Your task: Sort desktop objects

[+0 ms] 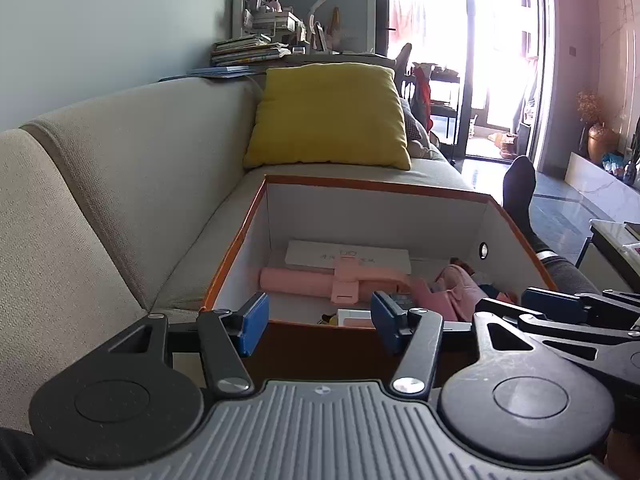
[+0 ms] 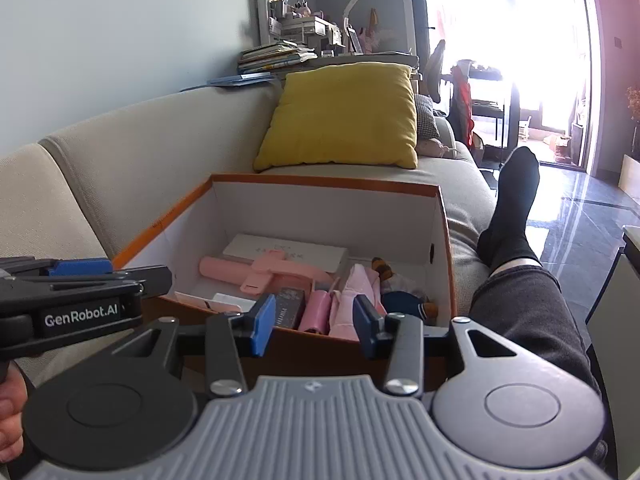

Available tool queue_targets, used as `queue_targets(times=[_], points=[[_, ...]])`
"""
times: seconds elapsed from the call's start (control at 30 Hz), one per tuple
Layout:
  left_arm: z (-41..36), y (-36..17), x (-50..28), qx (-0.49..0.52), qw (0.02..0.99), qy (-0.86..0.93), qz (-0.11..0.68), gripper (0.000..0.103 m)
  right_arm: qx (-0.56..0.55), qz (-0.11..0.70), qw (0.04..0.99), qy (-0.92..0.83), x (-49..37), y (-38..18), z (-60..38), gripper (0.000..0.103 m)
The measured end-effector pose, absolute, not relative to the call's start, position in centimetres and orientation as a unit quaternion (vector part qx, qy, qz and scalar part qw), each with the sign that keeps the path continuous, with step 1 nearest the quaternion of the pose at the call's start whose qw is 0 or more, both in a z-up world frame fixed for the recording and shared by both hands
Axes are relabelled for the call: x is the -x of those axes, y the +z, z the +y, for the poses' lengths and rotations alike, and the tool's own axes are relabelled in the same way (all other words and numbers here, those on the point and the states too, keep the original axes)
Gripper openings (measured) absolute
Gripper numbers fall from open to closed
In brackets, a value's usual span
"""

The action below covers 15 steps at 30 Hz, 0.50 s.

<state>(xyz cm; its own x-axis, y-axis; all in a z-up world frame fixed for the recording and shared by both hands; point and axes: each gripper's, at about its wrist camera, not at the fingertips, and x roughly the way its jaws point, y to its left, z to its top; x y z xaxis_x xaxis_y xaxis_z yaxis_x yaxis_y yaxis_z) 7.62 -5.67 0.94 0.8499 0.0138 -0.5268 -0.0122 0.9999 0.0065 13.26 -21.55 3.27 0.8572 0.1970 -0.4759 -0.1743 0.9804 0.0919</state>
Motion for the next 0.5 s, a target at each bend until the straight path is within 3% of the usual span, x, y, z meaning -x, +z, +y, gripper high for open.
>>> queue_targets(times=[0.23,0.3,0.33,0.5], points=[[-5.9,-0.1,-8.1,-0.010,0.959,0.006,0.282,0.066,-0.028,0.249,0.963,0.095,-13.4,2.2,-21.6,0.054],[-6.1,-0.4,-8.2,-0.014,0.959,0.009,0.282,0.072,-0.030,0.246,0.964,0.096,-13.4,2.1,-21.5,0.056],[-6.1,-0.4,-8.2,-0.016,0.959,0.012,0.284,0.081,-0.032,0.244,0.964,0.096,-13.4,2.0,-21.5,0.055],[-5.9,-0.2,-8.4,-0.002,0.959,0.015,0.283,0.081,-0.046,0.238,0.965,0.103,-13.6,1.8,-21.8,0.056]])
